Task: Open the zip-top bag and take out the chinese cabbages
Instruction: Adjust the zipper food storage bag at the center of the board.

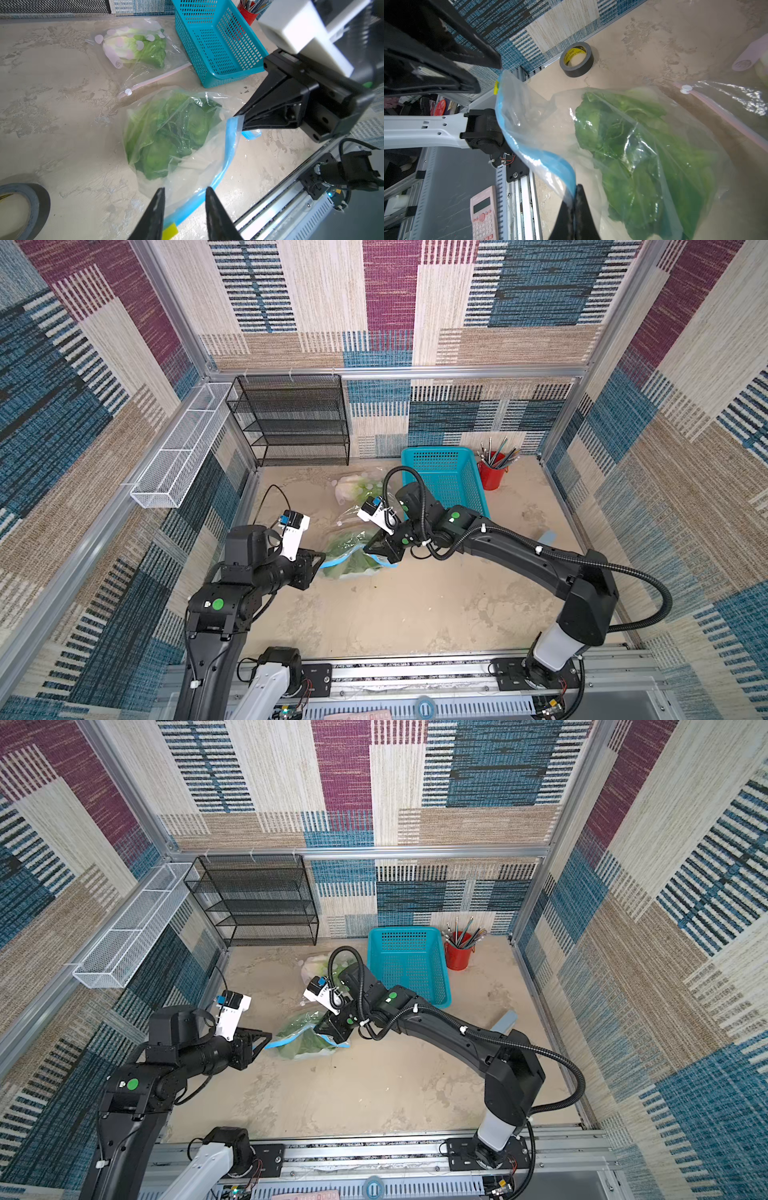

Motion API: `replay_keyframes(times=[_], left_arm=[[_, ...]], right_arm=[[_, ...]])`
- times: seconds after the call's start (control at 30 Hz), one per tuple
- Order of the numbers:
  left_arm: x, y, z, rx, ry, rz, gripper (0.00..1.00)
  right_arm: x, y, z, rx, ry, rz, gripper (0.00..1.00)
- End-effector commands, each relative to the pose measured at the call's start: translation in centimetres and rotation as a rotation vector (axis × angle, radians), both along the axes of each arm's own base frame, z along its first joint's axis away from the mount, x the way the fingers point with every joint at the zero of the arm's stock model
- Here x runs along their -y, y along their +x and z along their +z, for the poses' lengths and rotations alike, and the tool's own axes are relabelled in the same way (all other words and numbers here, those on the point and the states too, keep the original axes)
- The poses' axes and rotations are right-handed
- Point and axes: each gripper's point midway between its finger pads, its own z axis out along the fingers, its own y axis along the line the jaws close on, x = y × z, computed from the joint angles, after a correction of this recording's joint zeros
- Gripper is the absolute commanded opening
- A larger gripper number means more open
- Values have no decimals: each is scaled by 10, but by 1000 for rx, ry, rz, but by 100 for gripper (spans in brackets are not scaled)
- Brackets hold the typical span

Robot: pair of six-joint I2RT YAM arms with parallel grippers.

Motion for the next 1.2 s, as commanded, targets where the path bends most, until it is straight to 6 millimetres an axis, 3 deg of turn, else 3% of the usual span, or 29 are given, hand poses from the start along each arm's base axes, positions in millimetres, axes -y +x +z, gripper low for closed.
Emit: replay_keyframes(times=[0.0,0.17,0.57,0.63,0.97,1.17], left_arm=[[5,3,2,40,7,-48,36],[7,3,0,77,10,-68,40],[13,-10,-4,217,27,-126,55],[15,-10,-6,232,38,-137,55],[12,12,-14,280,178,-121,57],[18,16,-21,289,244,-159,48]], right_arm=[[-2,-5,3,-57,30,60,0],[1,5,7,-92,50,64,0],[-1,3,11,-162,77,127,0],[-2,6,21,-149,98,133,0],[-5,2,23,-182,114,173,0],[-6,2,25,-186,119,182,0]])
